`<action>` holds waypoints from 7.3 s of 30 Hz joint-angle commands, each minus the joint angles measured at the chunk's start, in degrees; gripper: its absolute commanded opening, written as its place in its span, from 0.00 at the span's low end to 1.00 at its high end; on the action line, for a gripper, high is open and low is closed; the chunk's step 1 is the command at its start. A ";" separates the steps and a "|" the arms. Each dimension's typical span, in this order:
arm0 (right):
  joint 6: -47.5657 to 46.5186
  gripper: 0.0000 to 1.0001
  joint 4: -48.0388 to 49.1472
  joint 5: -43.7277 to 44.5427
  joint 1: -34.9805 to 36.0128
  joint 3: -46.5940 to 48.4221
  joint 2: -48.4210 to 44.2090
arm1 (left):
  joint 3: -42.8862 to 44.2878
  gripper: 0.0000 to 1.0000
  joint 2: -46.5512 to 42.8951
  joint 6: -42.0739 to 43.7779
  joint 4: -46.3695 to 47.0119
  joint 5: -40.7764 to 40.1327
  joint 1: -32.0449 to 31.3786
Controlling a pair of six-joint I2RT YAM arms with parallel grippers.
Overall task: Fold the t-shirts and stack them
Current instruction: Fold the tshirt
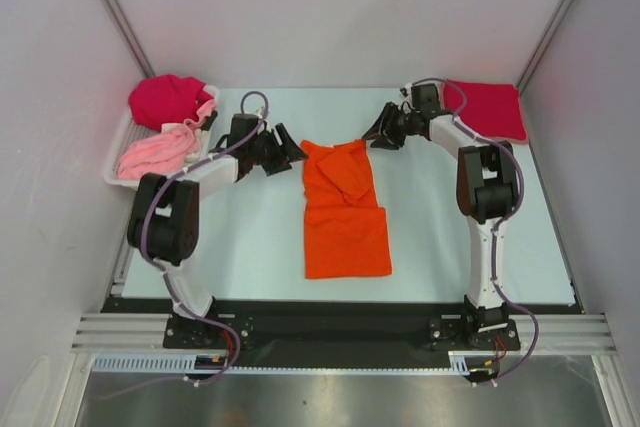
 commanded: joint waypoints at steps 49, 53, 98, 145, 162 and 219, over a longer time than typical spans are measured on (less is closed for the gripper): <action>10.00 0.10 3.18 -0.84 -1.40 34.06 27.49 | 37.01 0.18 36.82 -4.31 8.07 12.94 5.34; 12.47 0.16 4.25 -1.10 -1.93 35.29 28.28 | 39.03 0.32 37.17 -4.13 7.10 12.15 5.34; 25.40 0.05 13.30 -0.05 -1.23 36.35 32.23 | 40.18 0.10 38.84 -7.03 9.12 12.23 5.60; 18.69 0.58 5.29 1.98 -2.72 -65.14 -55.99 | -42.07 0.54 -32.44 -44.82 13.16 -16.85 -22.68; 26.89 0.59 12.94 2.50 -3.78 -78.26 -61.90 | -47.44 0.52 -34.47 -56.51 6.92 -22.30 -28.67; 30.49 0.00 18.14 7.16 2.81 -82.13 -59.93 | -53.16 0.00 -34.62 -56.96 17.22 -20.90 -30.61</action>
